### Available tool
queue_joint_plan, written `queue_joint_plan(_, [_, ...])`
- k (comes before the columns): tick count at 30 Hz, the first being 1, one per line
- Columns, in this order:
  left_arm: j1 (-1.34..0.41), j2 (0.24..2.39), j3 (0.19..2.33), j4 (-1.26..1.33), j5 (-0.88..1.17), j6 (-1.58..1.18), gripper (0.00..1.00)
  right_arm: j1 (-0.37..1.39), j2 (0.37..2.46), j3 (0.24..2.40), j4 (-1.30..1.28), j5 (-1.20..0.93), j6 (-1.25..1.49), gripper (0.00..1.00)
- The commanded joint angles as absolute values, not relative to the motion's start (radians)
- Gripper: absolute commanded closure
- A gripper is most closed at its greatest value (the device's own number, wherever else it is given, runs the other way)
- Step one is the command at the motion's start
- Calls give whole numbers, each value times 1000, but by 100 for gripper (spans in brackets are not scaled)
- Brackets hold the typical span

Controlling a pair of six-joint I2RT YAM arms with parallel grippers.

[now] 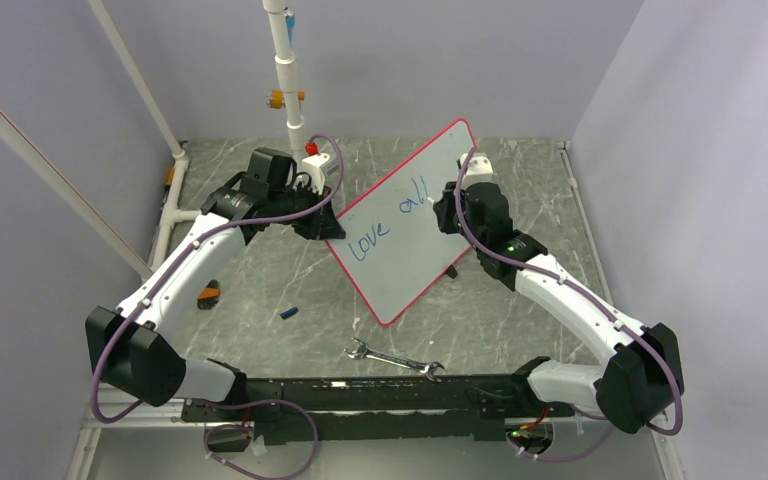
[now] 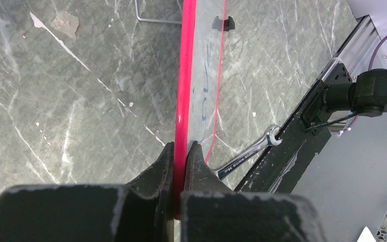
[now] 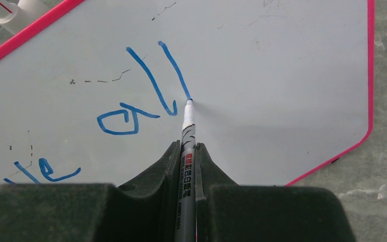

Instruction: Write a sentence on the whiteboard

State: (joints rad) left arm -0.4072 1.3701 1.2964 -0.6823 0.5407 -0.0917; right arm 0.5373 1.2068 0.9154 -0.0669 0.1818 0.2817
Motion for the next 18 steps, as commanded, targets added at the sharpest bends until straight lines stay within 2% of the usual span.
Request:
queue_joint_plan(1, [-403,1405,1285,-766,241,61,100,538,1192,903,-60,188,289,100])
queue_joint_plan(18, [-405,1401,1286,-767,240,61,100,537,1215,1024,-83,242,244,100])
